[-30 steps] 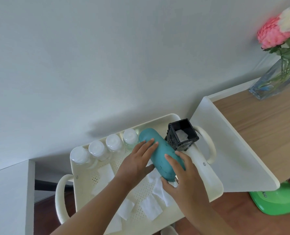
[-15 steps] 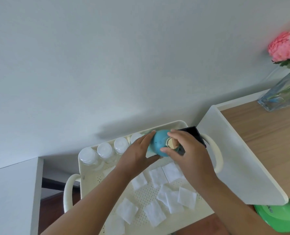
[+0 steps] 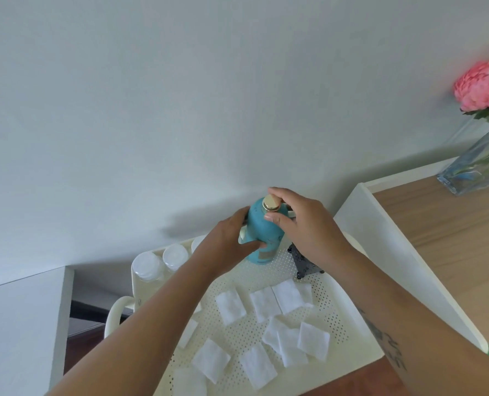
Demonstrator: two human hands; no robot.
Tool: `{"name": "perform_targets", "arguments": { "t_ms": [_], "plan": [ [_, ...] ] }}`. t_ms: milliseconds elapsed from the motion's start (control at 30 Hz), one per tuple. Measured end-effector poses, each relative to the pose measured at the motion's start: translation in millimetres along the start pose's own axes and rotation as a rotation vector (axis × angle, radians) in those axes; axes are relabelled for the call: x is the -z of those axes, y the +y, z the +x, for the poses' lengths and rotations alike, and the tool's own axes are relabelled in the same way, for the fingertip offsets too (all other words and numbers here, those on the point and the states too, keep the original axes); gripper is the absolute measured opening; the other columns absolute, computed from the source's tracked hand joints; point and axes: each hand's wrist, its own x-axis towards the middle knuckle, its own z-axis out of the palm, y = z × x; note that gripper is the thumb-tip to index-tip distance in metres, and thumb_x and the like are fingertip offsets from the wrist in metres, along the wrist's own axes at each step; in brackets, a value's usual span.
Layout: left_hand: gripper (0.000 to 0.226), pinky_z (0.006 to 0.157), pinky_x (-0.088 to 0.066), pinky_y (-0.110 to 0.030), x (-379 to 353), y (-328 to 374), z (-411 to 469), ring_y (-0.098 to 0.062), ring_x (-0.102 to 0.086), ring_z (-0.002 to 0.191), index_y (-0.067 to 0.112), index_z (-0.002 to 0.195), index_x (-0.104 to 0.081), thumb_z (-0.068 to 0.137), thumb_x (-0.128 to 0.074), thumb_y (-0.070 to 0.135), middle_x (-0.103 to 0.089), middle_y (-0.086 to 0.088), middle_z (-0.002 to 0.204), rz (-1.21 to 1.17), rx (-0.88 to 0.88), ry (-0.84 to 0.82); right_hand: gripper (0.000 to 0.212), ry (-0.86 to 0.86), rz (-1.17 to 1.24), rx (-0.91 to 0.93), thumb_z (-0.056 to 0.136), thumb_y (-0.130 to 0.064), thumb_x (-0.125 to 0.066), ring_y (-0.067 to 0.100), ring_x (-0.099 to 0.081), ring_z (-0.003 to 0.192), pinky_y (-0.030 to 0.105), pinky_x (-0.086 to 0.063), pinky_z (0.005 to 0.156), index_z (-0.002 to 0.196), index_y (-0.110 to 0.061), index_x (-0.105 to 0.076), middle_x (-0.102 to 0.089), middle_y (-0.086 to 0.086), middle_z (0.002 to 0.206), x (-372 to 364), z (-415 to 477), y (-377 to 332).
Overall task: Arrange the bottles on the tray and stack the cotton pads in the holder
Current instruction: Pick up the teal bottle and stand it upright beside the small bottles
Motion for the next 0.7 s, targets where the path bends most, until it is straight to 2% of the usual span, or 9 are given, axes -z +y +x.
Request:
{"name": "perform_targets", "arguments": {
  "t_ms": [167,300,367,467,567,633,700],
  "plan": [
    [0.071,0.097,-0.05,-0.029,1.6,-2.5,-1.0,-0.009,-0.058,0.119,0.028,0.138,-0.042,0.077,-0.077,0.035,-0.062,0.008,0.13,-0.036,0.002,0.006,0.045,-0.001,0.026,0.012,0.092,-0.032,-0.062,0.012,-0.057,0.113,0.032,-0.049,0.093,0.135,-0.032,-0.049,-0.062,-0.009,0.127,-2.3,3.2,0.0],
    [0.072,0.09,-0.043,-0.009,-0.7,0.7,-4.8,0.004,-0.056,0.113,0.03,0.136,-0.043,0.074,-0.079,0.037,-0.062,0.014,0.127,-0.093,-0.005,0.04,0.043,0.02,0.044,0.005,0.091,-0.032,-0.062,0.011,-0.057,0.111,0.026,-0.046,0.089,0.133,-0.032,-0.051,-0.064,-0.01,0.123,-4.4,1.7,1.9],
    [0.071,0.091,-0.042,-0.008,0.1,1.5,-4.3,0.005,-0.056,0.113,0.029,0.135,-0.045,0.074,-0.08,0.036,-0.062,0.014,0.126,-0.12,-0.001,0.043,0.043,0.033,0.031,0.008,0.091,-0.034,-0.062,0.01,-0.057,0.11,0.021,-0.043,0.084,0.132,-0.032,-0.051,-0.064,-0.009,0.122,-6.6,1.4,2.3],
    [0.068,0.094,-0.044,-0.013,3.3,0.7,-1.9,0.001,-0.056,0.118,0.028,0.134,-0.046,0.075,-0.08,0.035,-0.062,0.013,0.128,-0.128,-0.001,0.013,0.042,0.054,0.001,0.015,0.091,-0.037,-0.061,0.012,-0.057,0.107,0.02,-0.042,0.08,0.132,-0.033,-0.05,-0.065,-0.008,0.12,-8.3,0.9,2.7],
    [0.069,0.096,-0.043,-0.014,4.8,-0.2,-1.5,0.001,-0.055,0.119,0.028,0.135,-0.045,0.076,-0.079,0.035,-0.061,0.013,0.13,-0.117,-0.005,-0.006,0.047,0.049,0.03,0.015,0.091,-0.038,-0.06,0.011,-0.054,0.116,0.024,-0.046,0.091,0.136,-0.034,-0.047,-0.061,-0.009,0.128,-9.3,-1.1,3.9],
    [0.071,0.092,-0.041,-0.006,3.5,0.3,-3.4,0.005,-0.054,0.116,0.029,0.136,-0.044,0.075,-0.079,0.038,-0.061,0.015,0.129,-0.119,-0.005,0.006,0.052,0.063,0.057,0.018,0.091,-0.04,-0.06,0.007,-0.049,0.123,0.025,-0.043,0.099,0.139,-0.034,-0.043,-0.056,-0.011,0.135,-11.2,-6.8,7.3],
    [0.074,0.088,-0.04,-0.001,1.1,1.2,-4.9,0.008,-0.054,0.114,0.031,0.136,-0.044,0.072,-0.08,0.04,-0.06,0.019,0.127,-0.129,0.002,0.029,0.054,0.128,0.004,0.025,0.09,-0.042,-0.059,0.006,-0.046,0.125,0.022,-0.038,0.101,0.141,-0.031,-0.042,-0.054,-0.011,0.137,-13.3,-18.1,15.2]
  ]
}}
